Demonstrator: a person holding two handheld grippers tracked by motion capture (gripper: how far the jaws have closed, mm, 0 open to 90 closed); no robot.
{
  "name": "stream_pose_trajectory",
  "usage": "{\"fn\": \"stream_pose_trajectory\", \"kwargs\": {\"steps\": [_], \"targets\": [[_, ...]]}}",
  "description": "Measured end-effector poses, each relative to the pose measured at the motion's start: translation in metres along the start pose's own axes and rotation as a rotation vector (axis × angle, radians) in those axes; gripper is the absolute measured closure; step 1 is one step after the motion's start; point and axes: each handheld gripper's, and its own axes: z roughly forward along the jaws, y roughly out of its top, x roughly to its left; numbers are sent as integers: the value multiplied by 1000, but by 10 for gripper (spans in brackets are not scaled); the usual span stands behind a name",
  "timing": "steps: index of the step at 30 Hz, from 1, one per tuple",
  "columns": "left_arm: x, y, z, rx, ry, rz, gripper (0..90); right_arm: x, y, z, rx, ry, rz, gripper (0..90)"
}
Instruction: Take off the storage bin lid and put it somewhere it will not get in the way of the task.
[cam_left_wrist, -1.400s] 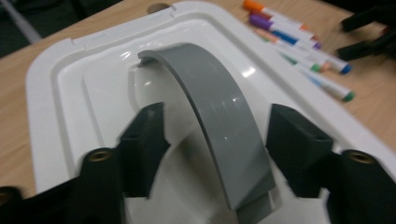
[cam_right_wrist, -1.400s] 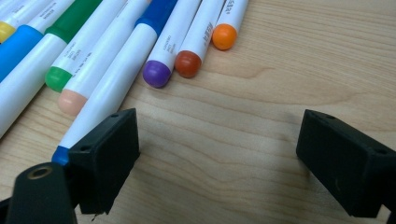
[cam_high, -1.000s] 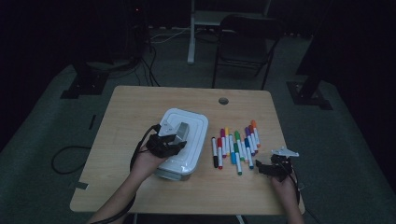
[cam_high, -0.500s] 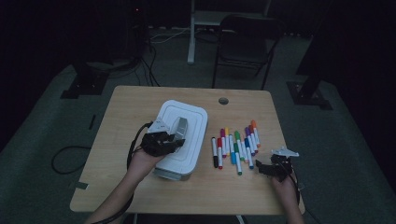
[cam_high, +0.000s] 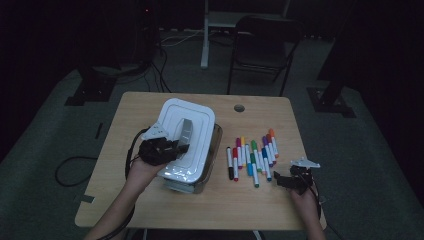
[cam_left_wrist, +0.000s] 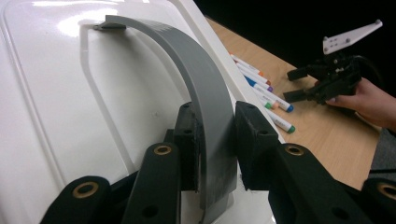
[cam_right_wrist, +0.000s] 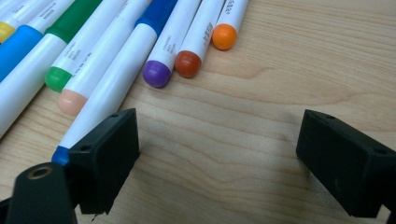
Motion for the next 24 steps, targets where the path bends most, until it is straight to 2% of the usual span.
{"fn": "stream_pose_trajectory", "kwargs": {"steps": [6,8,12,18,24], "targets": [[12,-2,-18,-31,-2,-23,737,0,0,0,-1,0,0,127],[16,-4,-23,-33,14,-21,738,0,0,0,-1,0,-1,127],[26,-9,-35,-58,18,-39,742,0,0,0,-1,0,-1,127],[43,-17,-55,-84,42,-73,744,0,0,0,-1,0,-1,127],[62,-27,-75,-99,88,-104,744,0,0,0,-1,0,-1,127]]}}
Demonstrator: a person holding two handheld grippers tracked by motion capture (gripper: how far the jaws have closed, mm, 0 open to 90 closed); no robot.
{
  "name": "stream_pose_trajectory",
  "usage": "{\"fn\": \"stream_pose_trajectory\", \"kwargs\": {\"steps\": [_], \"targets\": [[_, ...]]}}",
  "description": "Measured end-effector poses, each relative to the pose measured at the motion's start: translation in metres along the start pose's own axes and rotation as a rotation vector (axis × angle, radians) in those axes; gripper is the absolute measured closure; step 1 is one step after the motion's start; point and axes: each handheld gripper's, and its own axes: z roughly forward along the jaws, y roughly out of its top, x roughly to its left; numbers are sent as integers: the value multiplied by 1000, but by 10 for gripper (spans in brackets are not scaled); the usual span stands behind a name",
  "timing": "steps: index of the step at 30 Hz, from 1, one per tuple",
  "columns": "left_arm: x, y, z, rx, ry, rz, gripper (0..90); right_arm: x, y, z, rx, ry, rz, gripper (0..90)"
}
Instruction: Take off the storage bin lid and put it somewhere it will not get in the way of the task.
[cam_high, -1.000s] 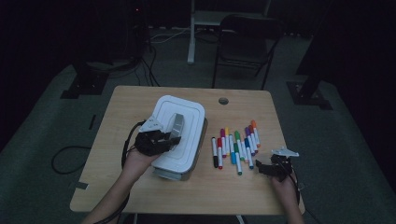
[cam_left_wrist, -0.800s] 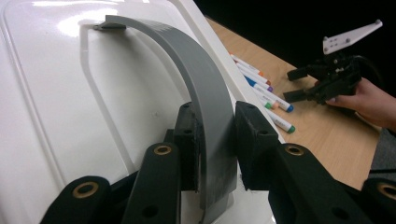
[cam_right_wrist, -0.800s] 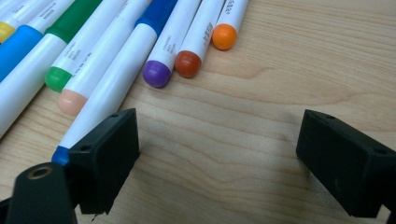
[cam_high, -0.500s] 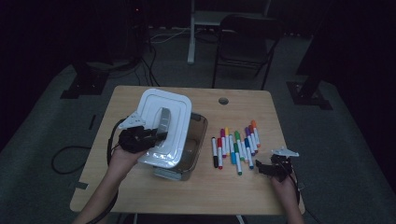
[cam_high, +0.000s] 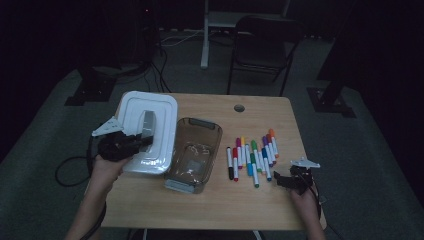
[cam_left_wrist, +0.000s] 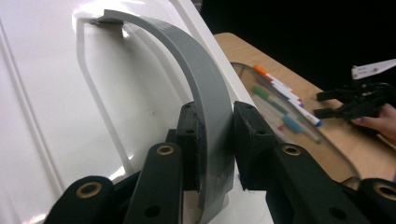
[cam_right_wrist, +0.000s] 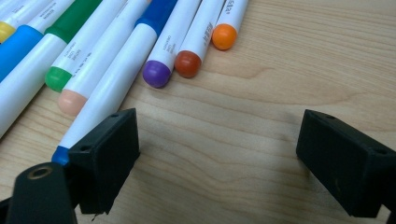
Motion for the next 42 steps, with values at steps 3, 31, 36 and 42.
{"fn": "stream_pose_trajectory", "kwargs": {"steps": [3,31,36,42], "targets": [[9,-6,-5,-5,15,-9,745,0,0,0,0,0,0,127],[73,-100,31,32,5,-196,754,0,0,0,0,0,0,127],[76,-108,39,50,3,-206,754,0,0,0,0,0,1,127],[80,-117,53,71,24,-217,752,0,0,0,0,0,1,127]]}}
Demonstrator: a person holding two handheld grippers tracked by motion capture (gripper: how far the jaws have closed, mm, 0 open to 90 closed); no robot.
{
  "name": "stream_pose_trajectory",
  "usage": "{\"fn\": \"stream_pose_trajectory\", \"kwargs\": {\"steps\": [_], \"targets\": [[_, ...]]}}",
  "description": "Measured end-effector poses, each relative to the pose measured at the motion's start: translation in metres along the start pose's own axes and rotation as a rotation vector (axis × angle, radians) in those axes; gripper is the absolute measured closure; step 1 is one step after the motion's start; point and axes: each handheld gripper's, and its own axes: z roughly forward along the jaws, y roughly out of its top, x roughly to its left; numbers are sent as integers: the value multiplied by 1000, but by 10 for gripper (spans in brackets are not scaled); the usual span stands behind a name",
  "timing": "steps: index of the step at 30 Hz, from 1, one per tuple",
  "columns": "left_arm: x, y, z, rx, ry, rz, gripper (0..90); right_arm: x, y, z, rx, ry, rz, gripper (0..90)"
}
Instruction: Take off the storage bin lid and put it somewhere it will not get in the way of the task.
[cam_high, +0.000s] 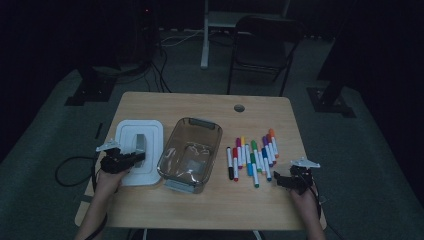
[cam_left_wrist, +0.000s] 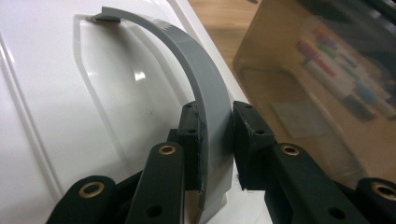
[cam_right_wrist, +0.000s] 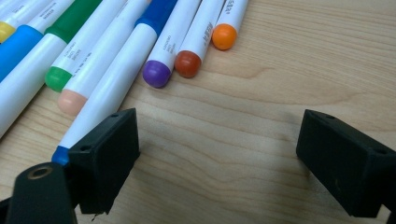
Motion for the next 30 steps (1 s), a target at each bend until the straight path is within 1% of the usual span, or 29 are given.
{"fn": "stream_pose_trajectory", "kwargs": {"steps": [1,3,7,11,13,14,16,18,19,21,23,24,25,26,27,28,29,30], "targets": [[1,-1,3,7,9,-11,752,0,0,0,0,0,0,127],[4,-2,7,22,27,-12,751,0,0,0,0,0,-1,127],[10,-4,14,38,52,-35,730,0,0,0,0,0,-1,127],[14,-7,20,78,99,-39,686,0,0,0,0,0,-1,127],[15,-8,21,70,101,-43,679,0,0,0,0,0,-1,127],[14,-7,20,64,109,-35,664,0,0,0,0,0,-1,127],[12,-6,16,49,104,-29,604,0,0,0,0,0,0,127],[9,-3,11,42,120,-13,578,0,0,0,0,0,-1,127],[9,-2,8,40,128,-6,550,0,0,0,0,0,-1,127],[7,0,3,27,129,-5,544,0,0,0,0,0,0,127],[5,3,-2,17,144,1,527,0,0,0,0,0,0,127],[4,4,-5,21,154,6,523,0,0,0,0,0,0,127],[4,4,-5,21,154,6,523,0,0,0,0,0,0,127],[1,5,-8,7,167,22,523,0,0,0,0,0,0,127],[-1,6,-9,-6,163,29,512,0,0,0,0,0,0,127],[-3,7,-10,-11,154,35,482,0,0,0,0,0,0,127],[-7,8,-10,-20,140,49,453,0,0,0,0,0,0,127],[-12,9,-9,-32,125,72,408,0,0,0,0,0,0,127]]}}
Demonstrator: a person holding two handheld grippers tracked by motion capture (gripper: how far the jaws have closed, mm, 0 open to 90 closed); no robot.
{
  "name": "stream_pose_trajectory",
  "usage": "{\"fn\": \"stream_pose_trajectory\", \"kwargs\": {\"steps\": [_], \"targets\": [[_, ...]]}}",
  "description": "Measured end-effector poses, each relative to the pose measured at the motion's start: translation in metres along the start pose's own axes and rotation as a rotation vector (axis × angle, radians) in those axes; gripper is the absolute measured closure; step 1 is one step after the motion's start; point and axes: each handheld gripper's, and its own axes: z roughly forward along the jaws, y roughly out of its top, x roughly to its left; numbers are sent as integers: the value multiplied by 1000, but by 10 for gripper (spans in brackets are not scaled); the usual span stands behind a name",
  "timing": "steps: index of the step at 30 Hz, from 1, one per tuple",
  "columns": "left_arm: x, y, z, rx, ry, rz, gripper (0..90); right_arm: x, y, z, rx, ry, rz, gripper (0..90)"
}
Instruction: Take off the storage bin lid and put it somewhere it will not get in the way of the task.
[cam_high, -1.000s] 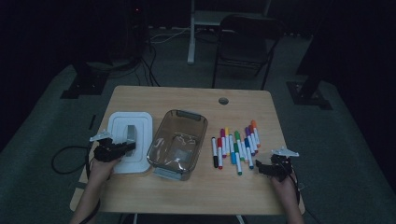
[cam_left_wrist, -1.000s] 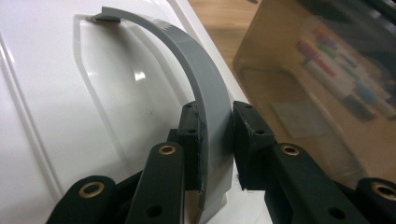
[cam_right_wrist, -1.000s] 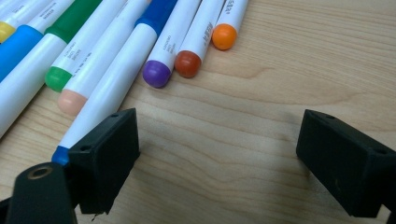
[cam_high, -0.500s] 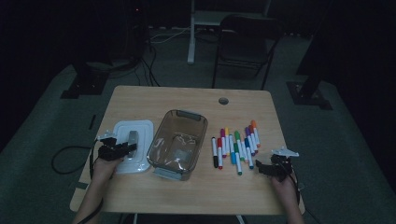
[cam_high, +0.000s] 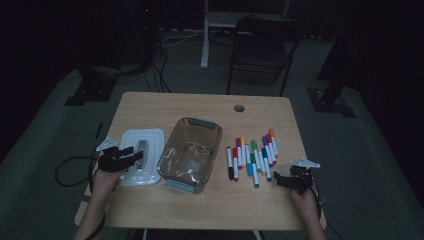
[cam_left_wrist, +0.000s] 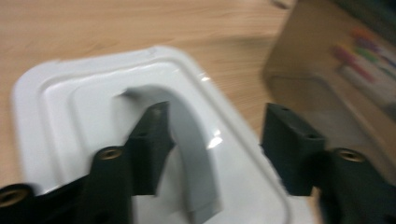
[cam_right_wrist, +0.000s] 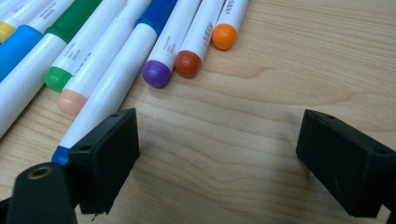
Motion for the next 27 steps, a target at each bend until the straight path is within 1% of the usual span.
{"fn": "stream_pose_trajectory", "kwargs": {"steps": [2,4,5,6,8,9,10,12,13,14,16,18,21,23,24,27], "targets": [[-8,3,3,-10,-11,30,287,0,0,0,0,0,0,127],[-14,5,7,-11,-16,47,205,0,0,0,0,0,0,127],[-18,7,11,-1,-22,61,151,0,0,0,0,0,0,127],[-21,8,14,6,-21,74,120,0,0,0,0,0,1,127],[-25,9,19,13,-14,93,15,0,0,0,0,0,-1,127],[-28,9,22,27,1,100,4,0,0,0,0,0,0,127],[-30,9,25,29,16,109,4,0,0,0,0,0,-1,127],[-33,9,30,36,19,123,4,0,0,0,1,0,-1,127],[-36,8,33,47,27,138,4,0,0,0,1,0,-1,126],[-37,7,35,48,25,148,4,0,0,0,0,-1,-1,127],[-40,5,38,58,11,151,4,0,0,0,0,-2,0,126],[-43,4,39,58,-7,146,4,0,0,0,1,-3,1,126],[-47,1,40,62,-12,158,4,1,1,0,1,-2,2,126],[-52,-1,41,69,-22,170,4,3,1,1,2,-13,14,126],[-55,-2,41,70,-19,176,4,4,2,2,1,-14,13,127],[-62,-5,41,72,-37,183,4,4,2,2,3,-9,10,124]]}}
